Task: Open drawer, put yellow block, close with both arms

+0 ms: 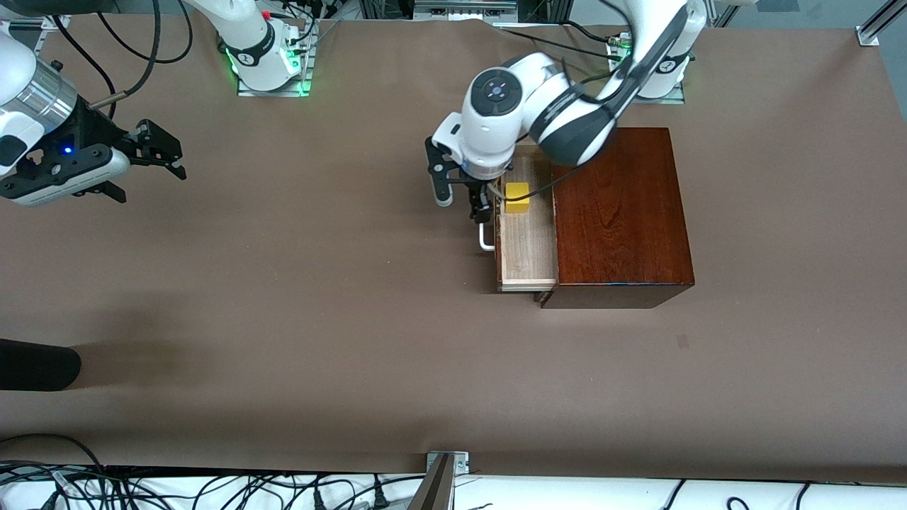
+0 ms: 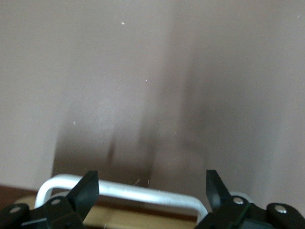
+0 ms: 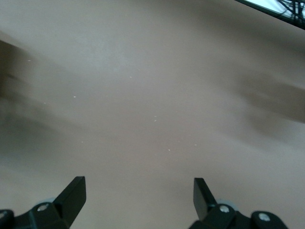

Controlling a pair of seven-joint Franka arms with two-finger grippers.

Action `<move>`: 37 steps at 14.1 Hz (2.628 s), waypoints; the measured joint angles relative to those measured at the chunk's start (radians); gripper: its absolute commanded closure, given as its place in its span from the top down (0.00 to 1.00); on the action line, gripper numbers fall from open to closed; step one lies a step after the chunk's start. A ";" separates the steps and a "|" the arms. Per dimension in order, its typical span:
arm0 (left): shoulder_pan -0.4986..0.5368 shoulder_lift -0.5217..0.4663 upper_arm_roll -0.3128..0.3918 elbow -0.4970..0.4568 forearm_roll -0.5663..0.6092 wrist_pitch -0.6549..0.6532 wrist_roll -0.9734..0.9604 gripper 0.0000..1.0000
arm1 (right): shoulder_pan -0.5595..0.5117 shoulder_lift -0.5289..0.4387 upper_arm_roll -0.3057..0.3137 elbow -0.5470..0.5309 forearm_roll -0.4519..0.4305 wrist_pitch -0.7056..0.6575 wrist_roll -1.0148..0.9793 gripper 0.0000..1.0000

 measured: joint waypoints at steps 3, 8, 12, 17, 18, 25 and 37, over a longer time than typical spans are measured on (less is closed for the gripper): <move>-0.004 0.027 -0.003 -0.006 0.058 0.002 0.034 1.00 | 0.000 0.000 0.002 0.001 -0.029 -0.002 0.008 1.00; 0.019 0.022 -0.004 0.001 0.061 -0.085 0.086 1.00 | 0.000 0.027 0.001 0.008 -0.030 -0.005 0.013 1.00; 0.082 -0.012 0.000 0.000 0.062 -0.270 0.087 1.00 | -0.001 0.044 -0.004 0.033 -0.038 -0.014 0.017 1.00; 0.118 -0.048 0.004 -0.002 0.064 -0.351 0.088 1.00 | -0.004 0.056 -0.034 0.097 -0.045 -0.014 0.023 1.00; 0.120 -0.068 0.005 -0.001 0.064 -0.352 0.074 1.00 | -0.003 0.063 -0.033 0.108 -0.045 -0.015 0.023 1.00; 0.121 -0.423 0.081 0.005 0.034 -0.408 -0.405 1.00 | -0.002 0.076 -0.032 0.120 -0.045 -0.028 0.058 1.00; 0.278 -0.492 0.464 0.056 -0.186 -0.532 -0.541 1.00 | 0.000 0.076 -0.028 0.123 -0.045 -0.048 0.090 1.00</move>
